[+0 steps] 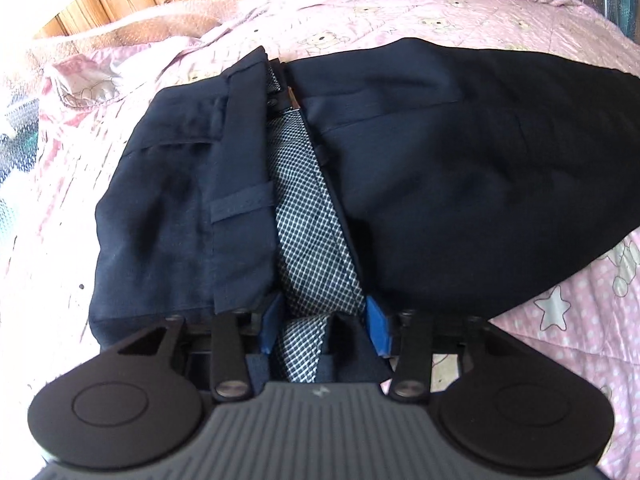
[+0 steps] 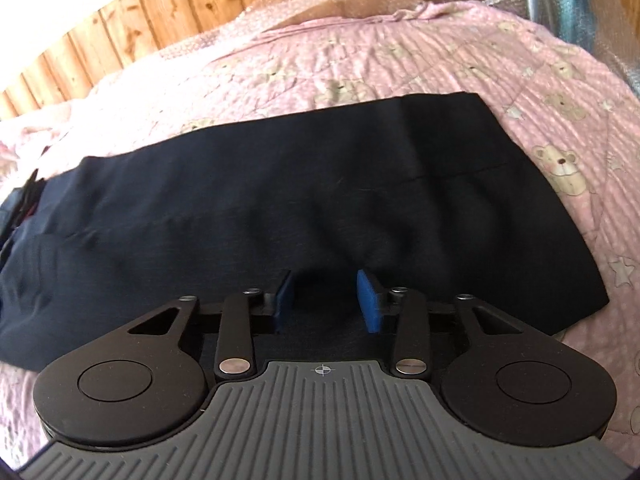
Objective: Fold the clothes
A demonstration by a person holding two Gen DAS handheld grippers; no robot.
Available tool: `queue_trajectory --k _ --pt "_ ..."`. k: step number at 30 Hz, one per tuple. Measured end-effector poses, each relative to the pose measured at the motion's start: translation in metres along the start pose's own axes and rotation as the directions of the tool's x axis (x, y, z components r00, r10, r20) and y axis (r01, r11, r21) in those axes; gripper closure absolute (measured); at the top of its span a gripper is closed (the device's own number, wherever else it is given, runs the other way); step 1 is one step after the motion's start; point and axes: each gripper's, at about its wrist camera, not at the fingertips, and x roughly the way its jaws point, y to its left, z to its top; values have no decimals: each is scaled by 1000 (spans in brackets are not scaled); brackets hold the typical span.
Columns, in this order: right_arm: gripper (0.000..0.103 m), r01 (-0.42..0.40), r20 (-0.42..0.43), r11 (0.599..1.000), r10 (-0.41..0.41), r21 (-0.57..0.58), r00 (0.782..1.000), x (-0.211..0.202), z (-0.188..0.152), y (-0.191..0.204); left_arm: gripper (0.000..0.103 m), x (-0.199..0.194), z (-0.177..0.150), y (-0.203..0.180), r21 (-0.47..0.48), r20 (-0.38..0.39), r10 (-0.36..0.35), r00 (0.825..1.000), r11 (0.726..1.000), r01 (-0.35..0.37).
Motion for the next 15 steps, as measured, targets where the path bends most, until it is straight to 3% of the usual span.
queue_trajectory --k 3,6,8,11,14,15 --pt "49 18 60 996 -23 86 998 -22 9 -21 60 -14 2 -4 -16 3 7 1000 1000 -7" --pt "32 127 148 951 -174 283 974 -55 7 -72 58 -45 7 -14 -57 64 -39 997 997 43" --pt "32 175 117 925 -225 338 967 -54 2 -105 56 -58 14 -27 -57 88 -71 994 995 77" --pt "36 186 35 935 -206 303 978 -38 -5 -131 55 -66 35 -59 -24 98 -123 988 992 126" --pt "34 149 34 967 -159 204 987 -33 -7 -127 55 -65 62 -106 17 96 -192 977 981 192" --pt "46 145 33 974 -153 175 988 -33 -7 -125 55 -64 73 -123 33 91 -221 971 975 219"
